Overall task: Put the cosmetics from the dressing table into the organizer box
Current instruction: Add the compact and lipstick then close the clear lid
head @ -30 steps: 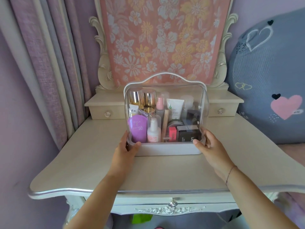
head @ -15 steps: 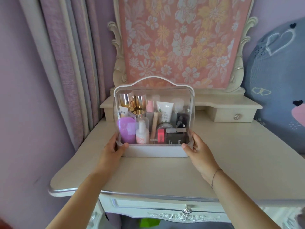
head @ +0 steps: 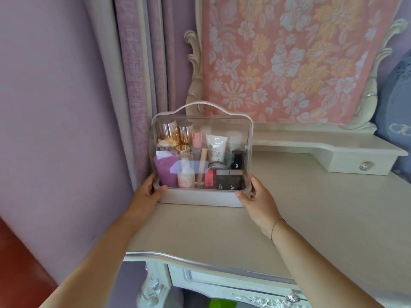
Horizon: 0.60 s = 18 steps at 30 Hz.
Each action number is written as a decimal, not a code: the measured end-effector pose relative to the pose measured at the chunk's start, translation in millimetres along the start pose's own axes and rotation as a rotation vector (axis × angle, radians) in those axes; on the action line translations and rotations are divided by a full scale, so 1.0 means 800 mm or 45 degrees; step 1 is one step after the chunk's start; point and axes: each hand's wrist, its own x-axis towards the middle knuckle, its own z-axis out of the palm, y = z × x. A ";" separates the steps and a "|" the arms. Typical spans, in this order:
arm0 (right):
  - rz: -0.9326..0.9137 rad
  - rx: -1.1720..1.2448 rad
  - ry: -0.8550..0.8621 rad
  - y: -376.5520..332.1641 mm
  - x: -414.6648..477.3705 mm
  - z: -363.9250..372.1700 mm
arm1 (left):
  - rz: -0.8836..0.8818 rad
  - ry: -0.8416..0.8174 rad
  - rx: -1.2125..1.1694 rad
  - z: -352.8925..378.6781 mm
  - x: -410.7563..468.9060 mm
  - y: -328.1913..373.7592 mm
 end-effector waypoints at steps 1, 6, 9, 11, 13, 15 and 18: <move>-0.003 0.001 -0.003 -0.002 0.003 0.005 | 0.001 0.000 0.001 -0.005 0.003 -0.002; 0.004 -0.007 -0.005 -0.004 0.012 0.022 | -0.028 -0.007 0.015 -0.022 0.017 -0.011; 0.006 -0.013 -0.001 -0.003 0.014 0.024 | -0.029 -0.009 0.011 -0.024 0.019 -0.018; 0.008 -0.019 0.003 -0.002 0.015 0.024 | -0.044 0.014 0.014 -0.024 0.021 -0.023; 0.012 -0.030 0.000 -0.003 0.013 0.024 | -0.052 0.013 0.016 -0.025 0.021 -0.025; 0.007 -0.037 0.003 -0.006 0.013 0.025 | -0.051 0.012 0.017 -0.025 0.023 -0.026; -0.006 -0.044 0.009 -0.010 0.007 0.027 | -0.049 0.044 0.035 -0.021 0.016 -0.025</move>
